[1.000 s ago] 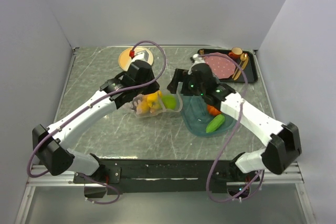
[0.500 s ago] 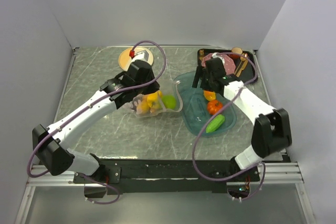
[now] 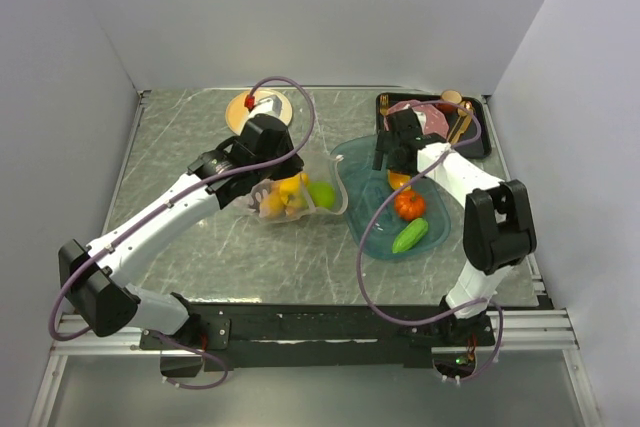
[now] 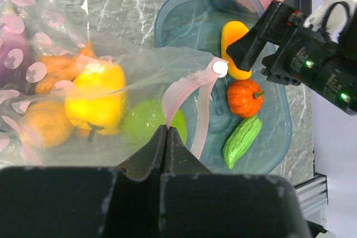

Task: Place the food in the zip-top bag and seal the zipper
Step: Pick up the fake fruit from the bin.

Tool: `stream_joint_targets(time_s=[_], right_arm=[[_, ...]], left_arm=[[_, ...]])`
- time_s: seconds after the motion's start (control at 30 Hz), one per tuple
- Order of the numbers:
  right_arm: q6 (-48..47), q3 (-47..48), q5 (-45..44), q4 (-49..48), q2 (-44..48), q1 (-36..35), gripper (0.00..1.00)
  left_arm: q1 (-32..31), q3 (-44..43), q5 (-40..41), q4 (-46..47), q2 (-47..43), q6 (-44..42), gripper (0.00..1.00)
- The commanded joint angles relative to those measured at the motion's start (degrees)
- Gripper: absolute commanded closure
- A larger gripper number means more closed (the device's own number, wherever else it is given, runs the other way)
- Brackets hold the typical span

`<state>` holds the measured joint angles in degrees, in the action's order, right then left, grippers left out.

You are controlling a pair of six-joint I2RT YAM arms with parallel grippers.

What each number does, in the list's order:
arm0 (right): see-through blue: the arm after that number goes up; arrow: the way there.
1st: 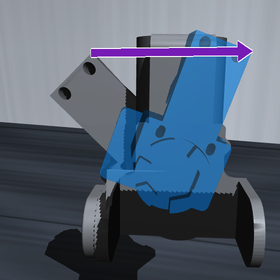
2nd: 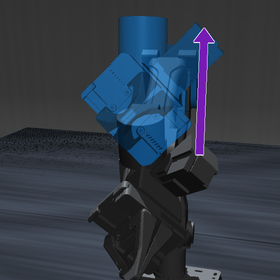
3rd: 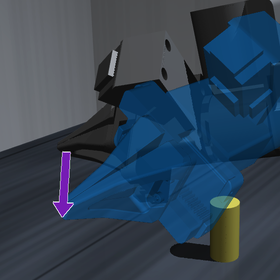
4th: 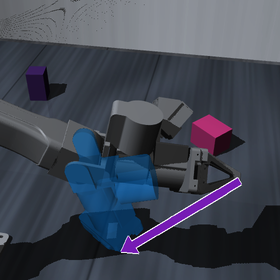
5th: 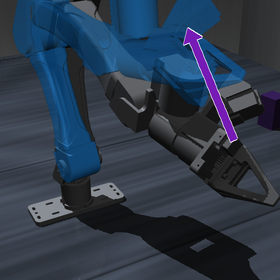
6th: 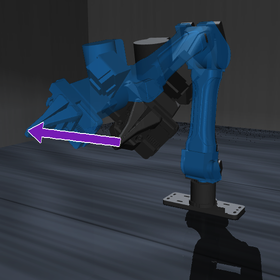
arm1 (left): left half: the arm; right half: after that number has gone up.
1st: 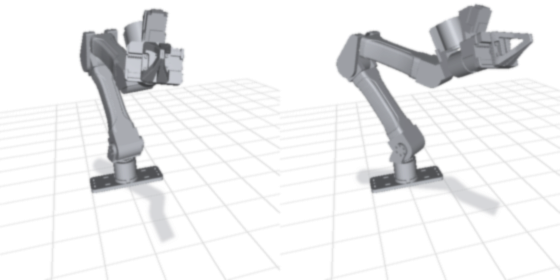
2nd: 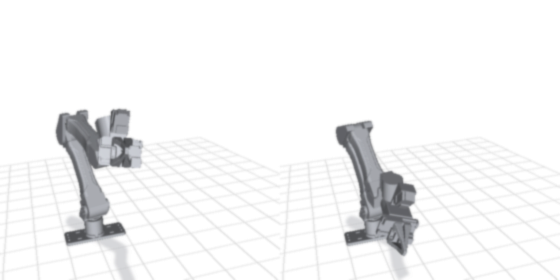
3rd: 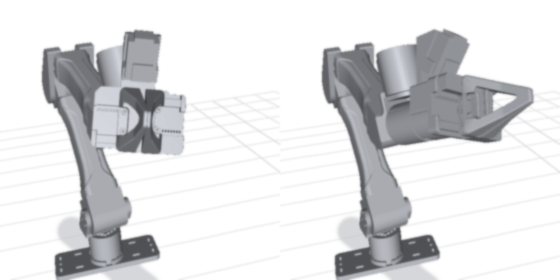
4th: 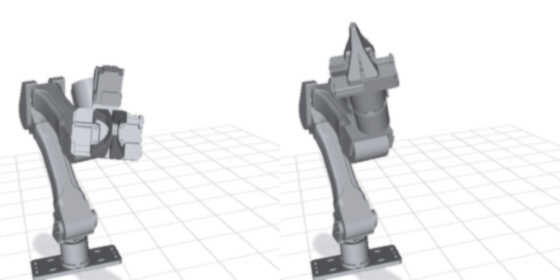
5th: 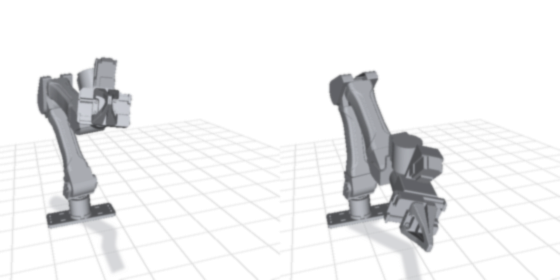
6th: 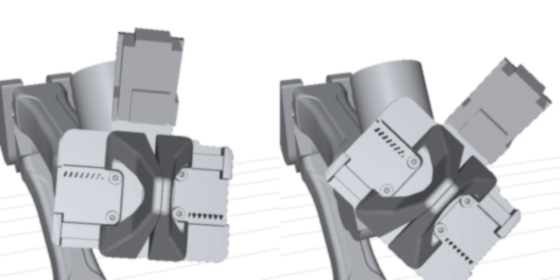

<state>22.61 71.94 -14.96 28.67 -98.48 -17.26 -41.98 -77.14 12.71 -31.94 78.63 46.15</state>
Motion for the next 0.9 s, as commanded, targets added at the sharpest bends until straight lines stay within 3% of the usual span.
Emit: stream_joint_targets(time_s=[0.0,0.23,0.37,0.43,0.57,0.67,0.87], right_arm=[[-1.1,0.8,0.3,-2.6,-2.0,1.3,0.0],[-1.9,2.0,4.5,-5.3,-6.6,2.1,0.03],[-1.3,2.7,7.0,-5.1,-8.1,2.2,0.11],[-0.9,2.1,7.5,-6.1,-8.4,2.3,0.19],[-0.5,1.4,8.9,-7.0,-8.1,2.3,0.55],[-0.5,-1.2,9.4,-9.1,-4.2,2.3,0.72],[0.4,-5.6,14.6,-10.0,6.9,2.2,0.76]], left_arm=[[-0.2,-1.3,-1.2,2.1,-2.0,-0.8,0.99],[-0.2,-4.8,-2.0,-0.2,-3.9,-0.5,0.99],[-0.1,-8.1,5.8,-5.8,-4.9,0.0,0.99],[1.8,-7.9,4.9,-7.0,-3.9,-0.4,0.99],[2.1,-6.9,1.6,-6.8,-1.2,0.9,0.99],[2.2,-3.6,0.6,-4.3,-1.6,1.8,0.99],[2.1,-3.7,0.2,-4.1,0.6,1.9,0.99]])
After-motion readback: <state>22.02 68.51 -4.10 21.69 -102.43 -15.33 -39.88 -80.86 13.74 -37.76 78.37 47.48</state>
